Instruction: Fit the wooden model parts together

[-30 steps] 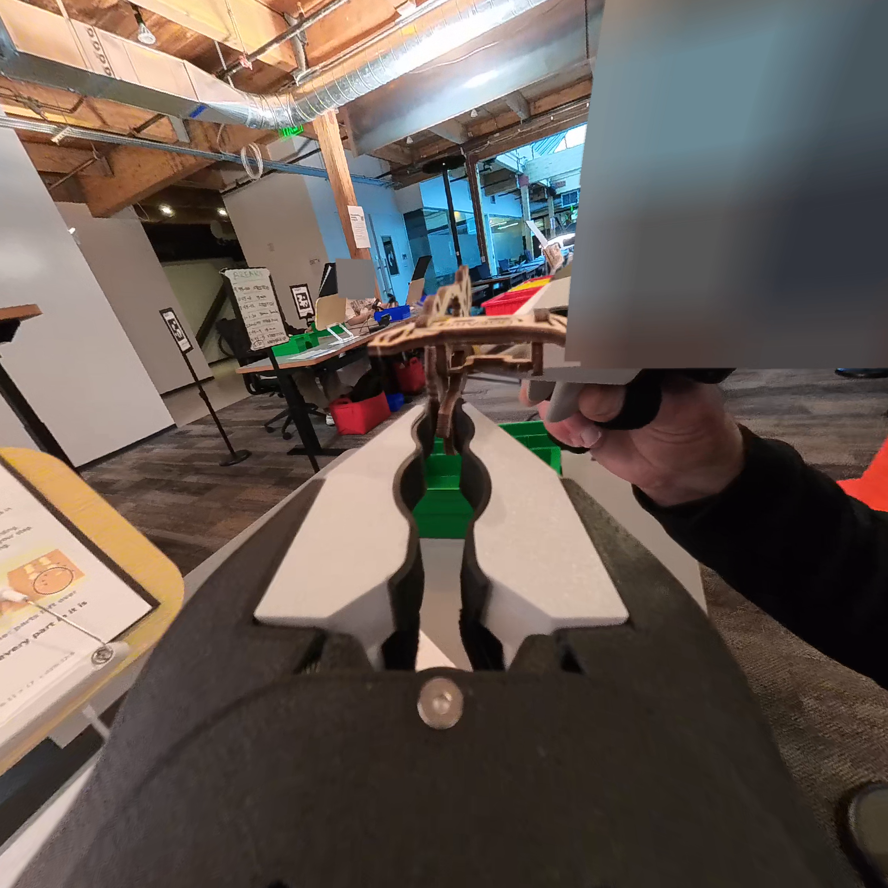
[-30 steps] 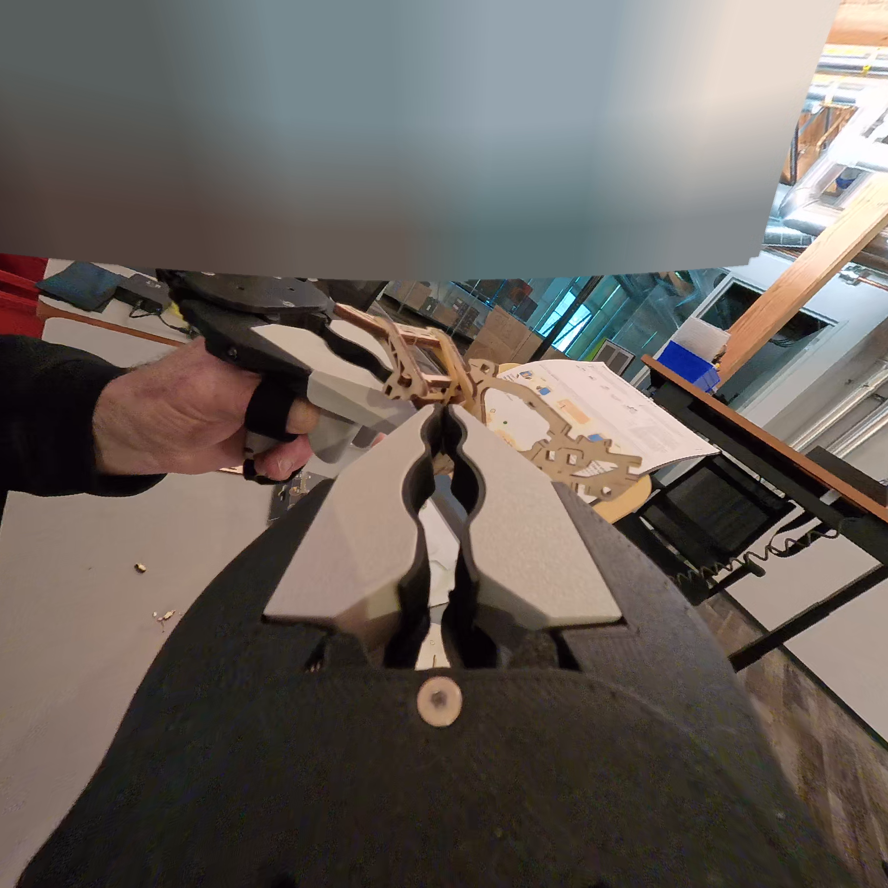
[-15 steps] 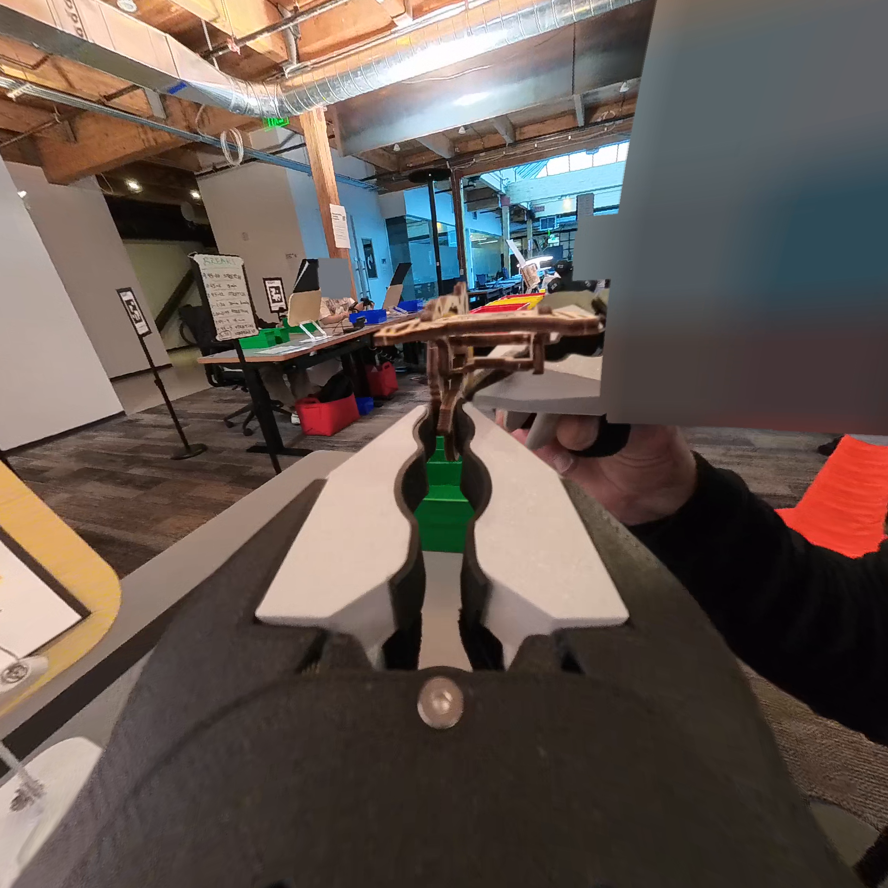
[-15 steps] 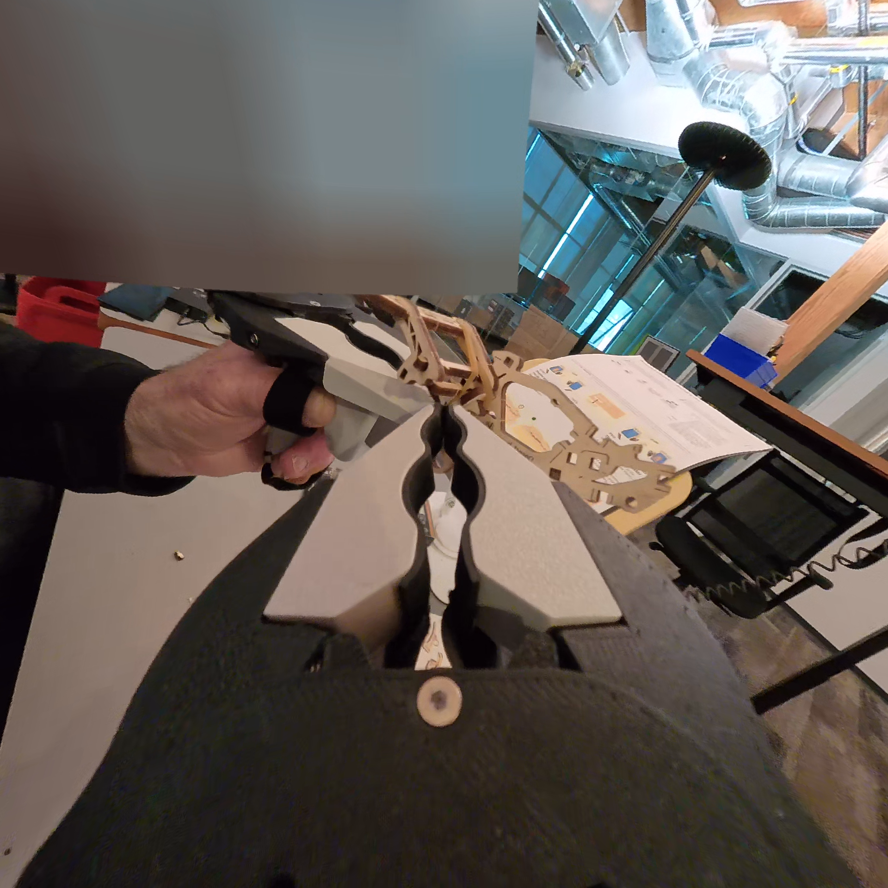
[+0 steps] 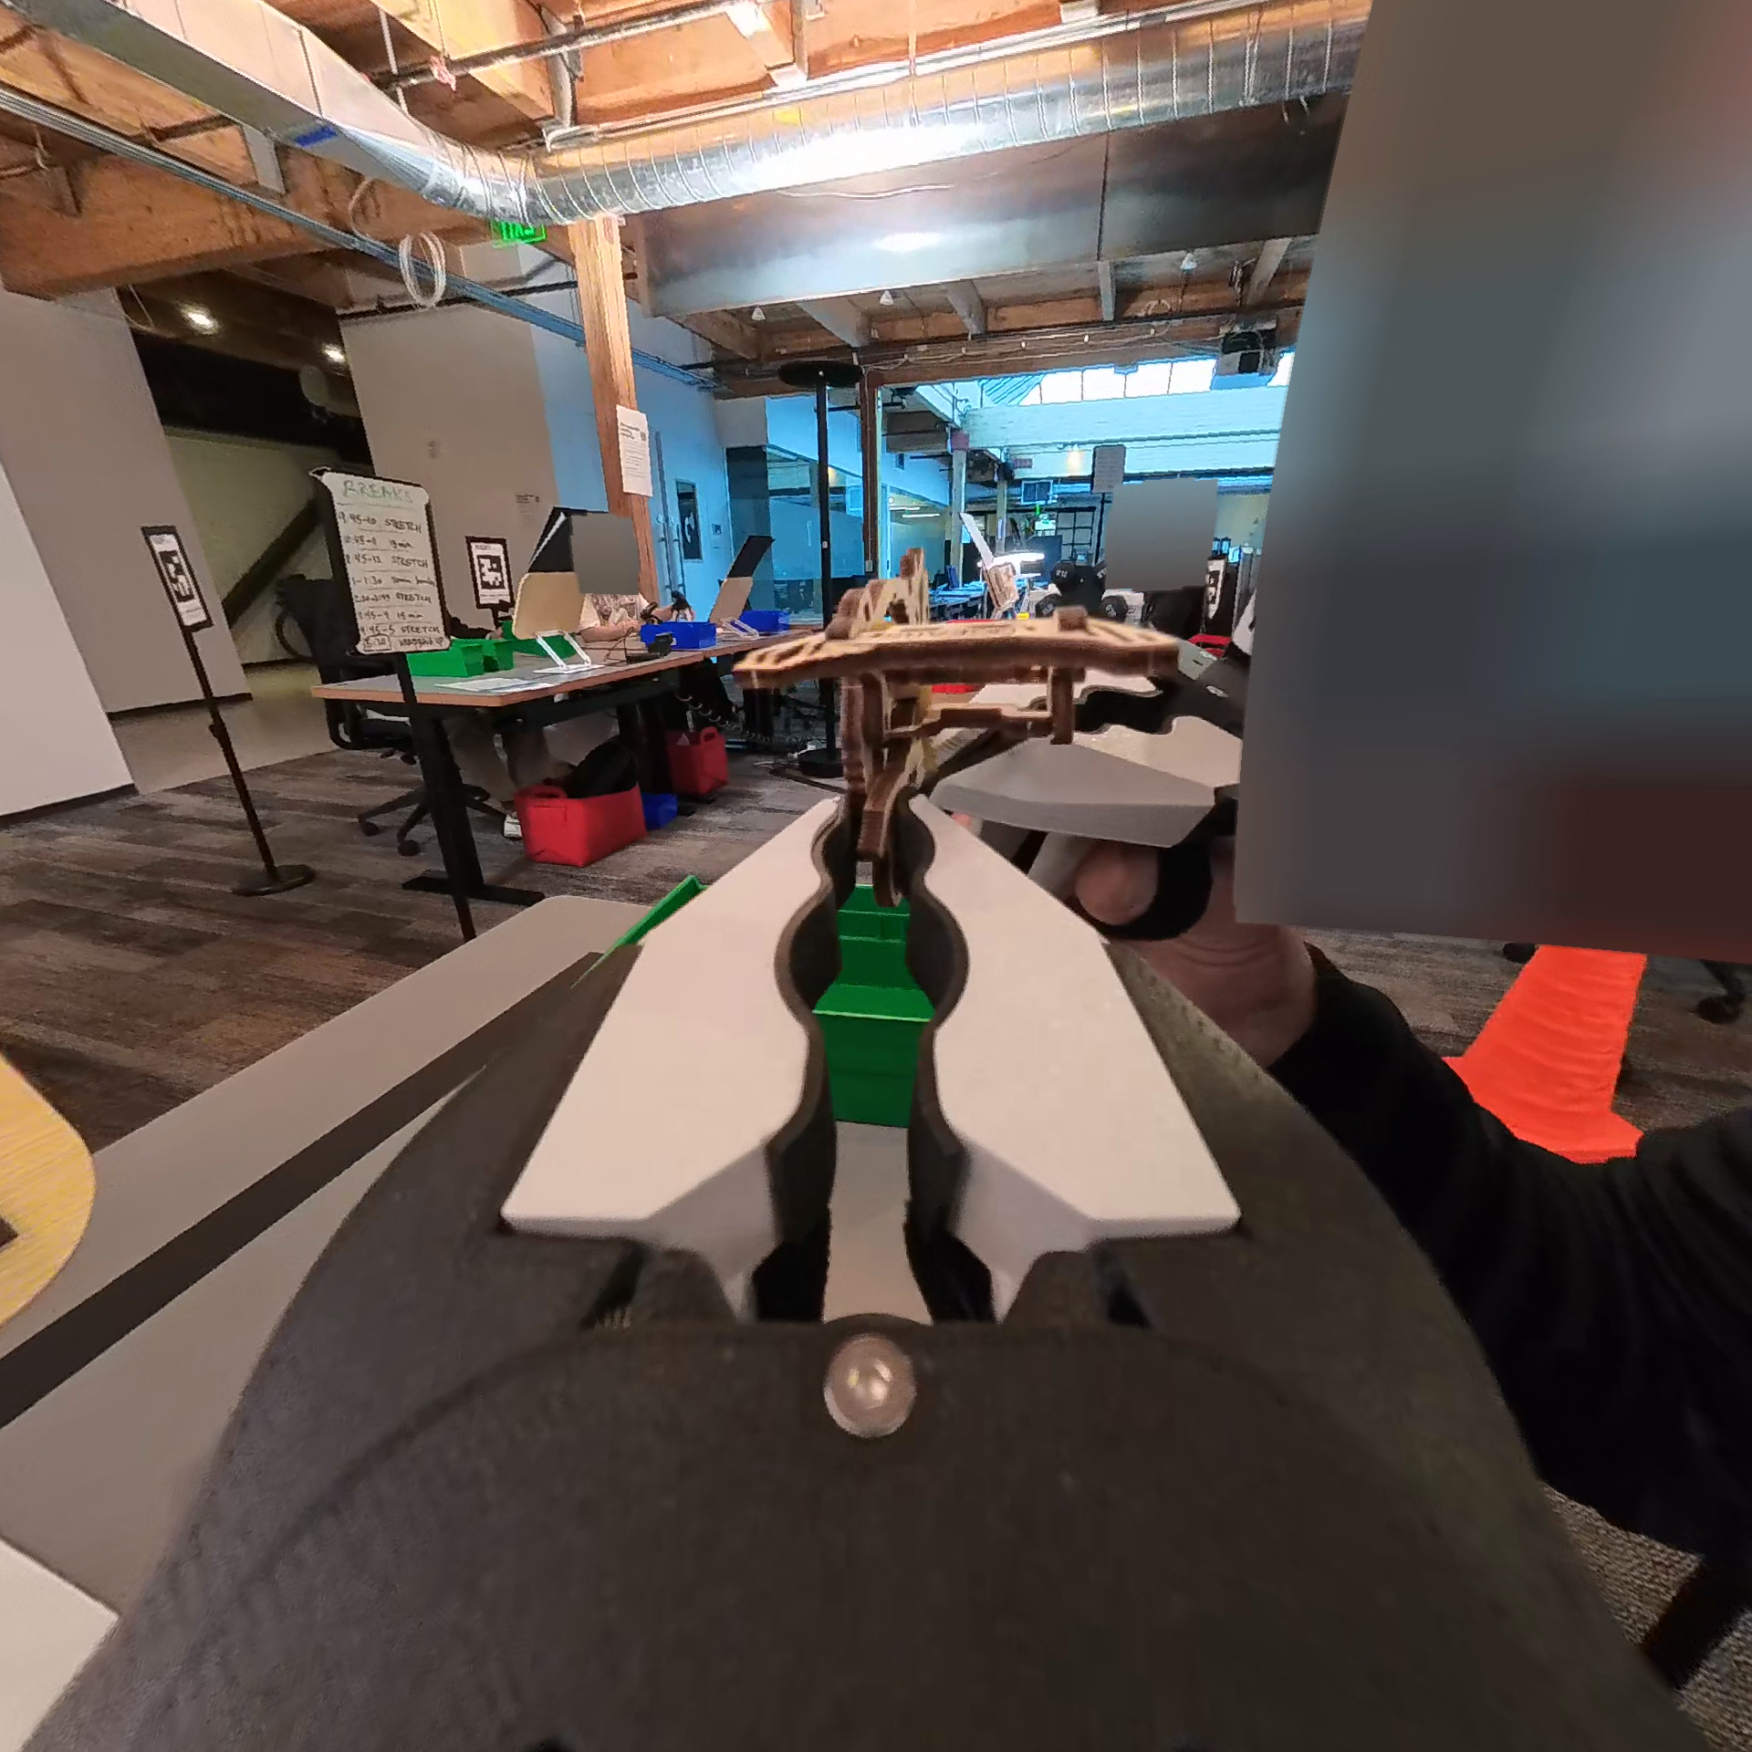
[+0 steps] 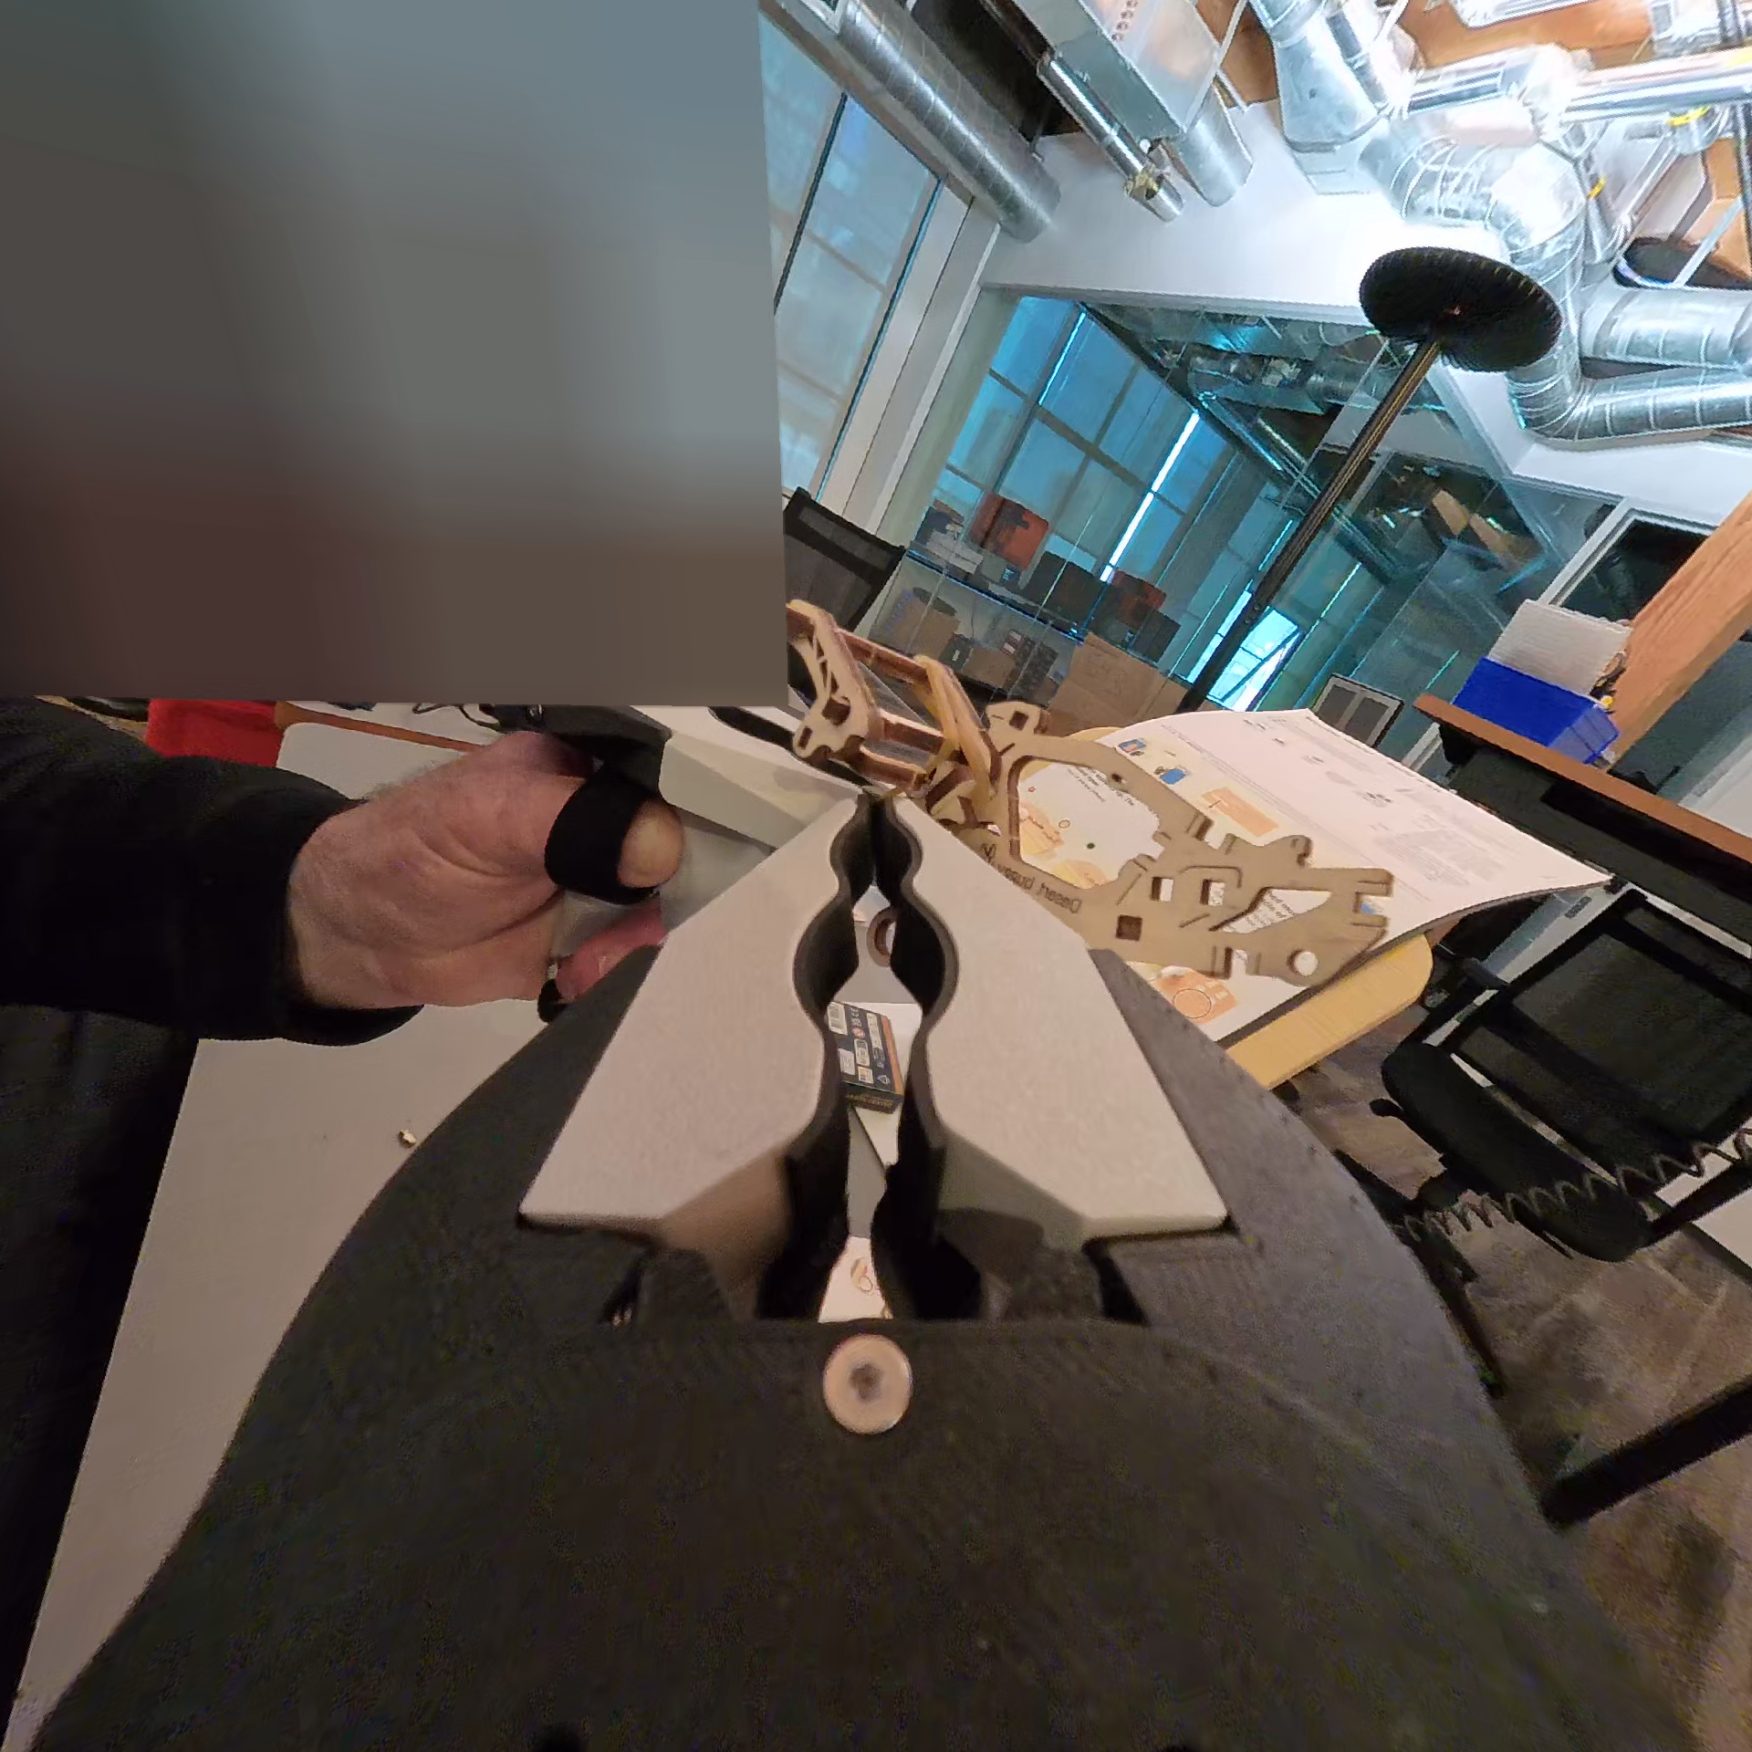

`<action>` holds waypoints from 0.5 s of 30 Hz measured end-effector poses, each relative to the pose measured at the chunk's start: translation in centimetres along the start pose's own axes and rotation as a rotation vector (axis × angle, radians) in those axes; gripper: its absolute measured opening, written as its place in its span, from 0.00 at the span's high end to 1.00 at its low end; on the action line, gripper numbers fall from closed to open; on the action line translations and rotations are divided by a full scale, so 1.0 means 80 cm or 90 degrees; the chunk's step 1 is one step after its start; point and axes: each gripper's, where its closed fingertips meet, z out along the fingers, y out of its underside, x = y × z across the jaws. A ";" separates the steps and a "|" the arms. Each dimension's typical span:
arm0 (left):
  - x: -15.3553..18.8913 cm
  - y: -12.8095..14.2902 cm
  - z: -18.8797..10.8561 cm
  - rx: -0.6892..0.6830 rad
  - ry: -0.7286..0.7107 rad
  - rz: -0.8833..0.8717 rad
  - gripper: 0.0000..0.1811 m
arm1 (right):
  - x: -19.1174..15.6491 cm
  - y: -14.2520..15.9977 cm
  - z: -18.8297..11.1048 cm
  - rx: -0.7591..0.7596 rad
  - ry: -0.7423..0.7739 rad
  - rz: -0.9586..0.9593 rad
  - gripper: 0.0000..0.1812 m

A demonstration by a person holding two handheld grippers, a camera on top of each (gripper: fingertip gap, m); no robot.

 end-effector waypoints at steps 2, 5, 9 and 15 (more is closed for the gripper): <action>0.001 -0.002 0.001 0.008 0.002 -0.004 0.97 | 0.000 -0.001 -0.001 0.009 0.005 0.005 1.00; -0.002 0.002 0.003 0.000 -0.016 0.015 0.97 | 0.000 0.000 -0.001 0.023 0.016 0.018 1.00; -0.002 0.000 0.006 0.012 -0.027 0.021 0.97 | 0.004 -0.001 -0.002 0.046 0.037 0.027 1.00; -0.002 0.005 0.009 0.007 -0.029 0.038 0.96 | 0.003 -0.005 0.000 0.079 0.037 0.055 1.00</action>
